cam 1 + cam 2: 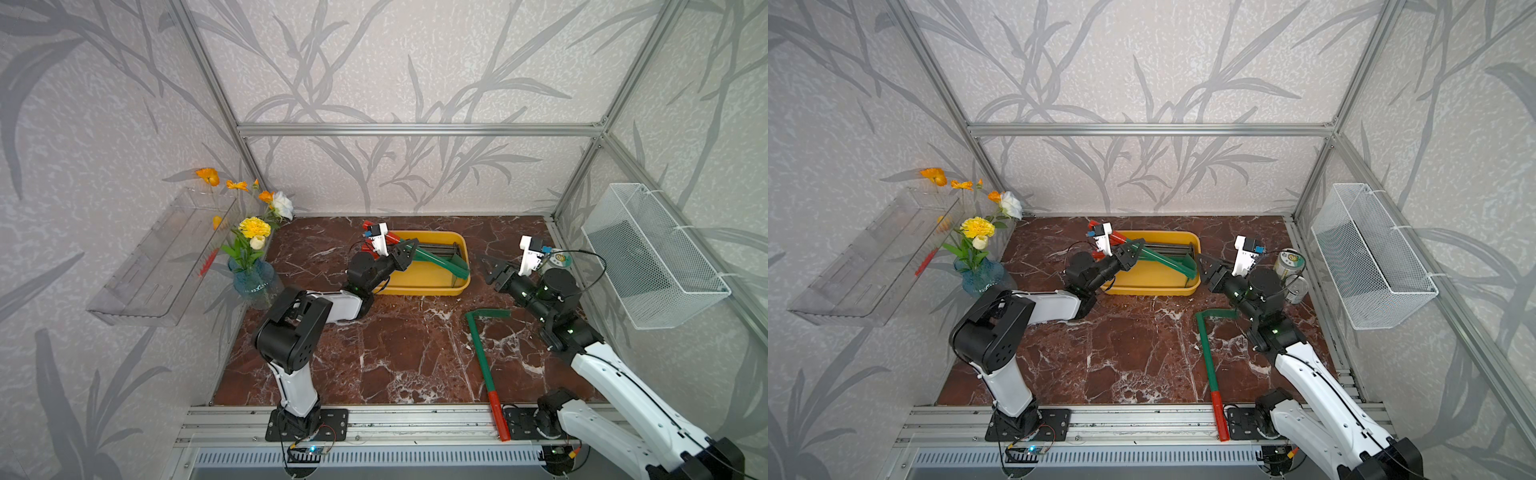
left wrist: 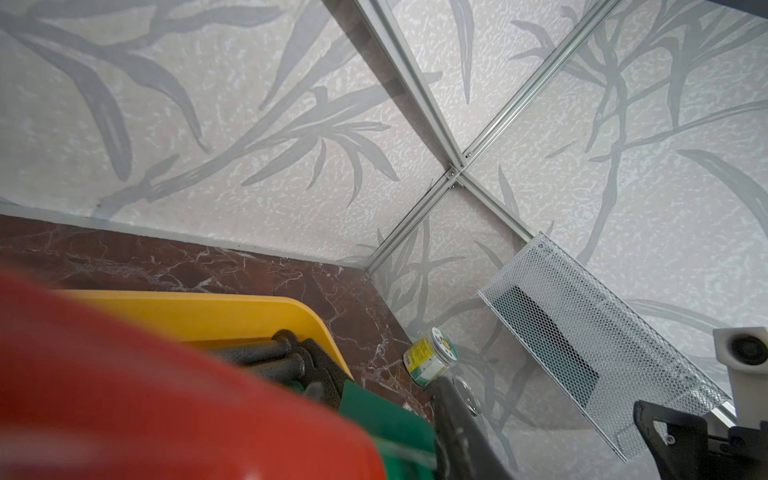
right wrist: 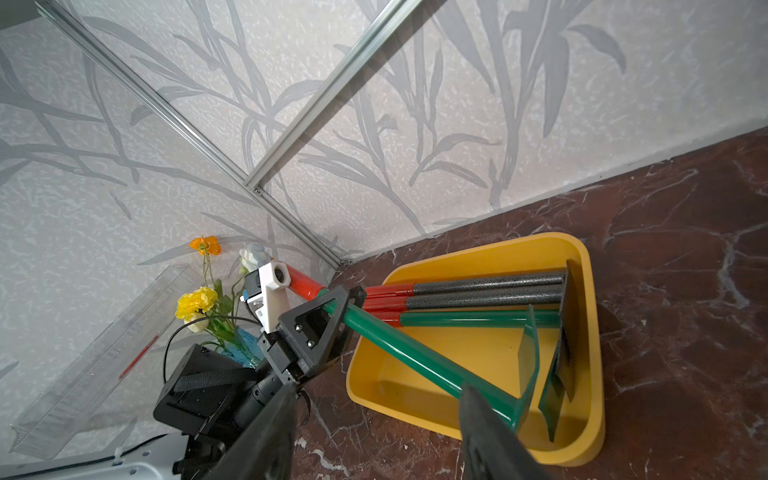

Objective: Put the small hoe into the storage box
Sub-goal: Place the hoe in the storage box.

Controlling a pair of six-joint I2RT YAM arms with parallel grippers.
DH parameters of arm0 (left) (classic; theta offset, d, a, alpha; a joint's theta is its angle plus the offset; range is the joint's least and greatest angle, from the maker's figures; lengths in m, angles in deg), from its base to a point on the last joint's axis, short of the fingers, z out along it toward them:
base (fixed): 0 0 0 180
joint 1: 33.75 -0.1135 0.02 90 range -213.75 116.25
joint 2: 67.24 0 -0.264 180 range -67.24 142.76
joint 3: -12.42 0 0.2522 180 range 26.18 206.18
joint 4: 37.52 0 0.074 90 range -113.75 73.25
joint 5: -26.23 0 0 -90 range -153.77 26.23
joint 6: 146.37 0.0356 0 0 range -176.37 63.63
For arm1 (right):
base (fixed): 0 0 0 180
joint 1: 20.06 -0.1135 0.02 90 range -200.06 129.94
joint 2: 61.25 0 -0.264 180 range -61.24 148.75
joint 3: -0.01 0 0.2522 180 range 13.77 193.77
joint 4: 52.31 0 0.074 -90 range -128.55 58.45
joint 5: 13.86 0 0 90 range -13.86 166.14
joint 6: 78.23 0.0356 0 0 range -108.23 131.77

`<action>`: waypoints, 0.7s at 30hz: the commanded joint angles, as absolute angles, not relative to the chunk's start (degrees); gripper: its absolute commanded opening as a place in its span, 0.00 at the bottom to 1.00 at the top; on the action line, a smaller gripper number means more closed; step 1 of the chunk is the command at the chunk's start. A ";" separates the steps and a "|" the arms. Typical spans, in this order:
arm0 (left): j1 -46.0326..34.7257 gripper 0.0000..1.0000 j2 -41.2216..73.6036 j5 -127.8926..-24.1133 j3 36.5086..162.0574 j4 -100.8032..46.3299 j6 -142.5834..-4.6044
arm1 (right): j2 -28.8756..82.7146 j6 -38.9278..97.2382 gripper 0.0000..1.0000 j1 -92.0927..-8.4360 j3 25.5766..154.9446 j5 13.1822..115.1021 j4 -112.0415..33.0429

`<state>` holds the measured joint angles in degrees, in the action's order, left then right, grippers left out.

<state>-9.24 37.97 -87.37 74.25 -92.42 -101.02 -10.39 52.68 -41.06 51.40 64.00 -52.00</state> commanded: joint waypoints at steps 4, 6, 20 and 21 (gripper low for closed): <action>-11.08 0.00 43.16 -96.08 80.87 -104.92 -104.11 | -10.78 52.64 0.60 -40.13 51.89 62.95 -54.40; -11.15 0.00 44.02 -97.35 81.36 -104.89 -103.97 | -10.80 52.49 0.60 -39.76 51.67 62.95 -54.43; -12.92 0.00 46.48 -101.26 72.86 -104.88 -99.28 | -4.83 54.93 0.57 -39.22 50.43 59.47 -60.74; -12.92 0.00 46.77 -100.82 72.32 -104.91 -98.65 | -4.11 55.19 0.57 -39.18 50.33 59.05 -61.35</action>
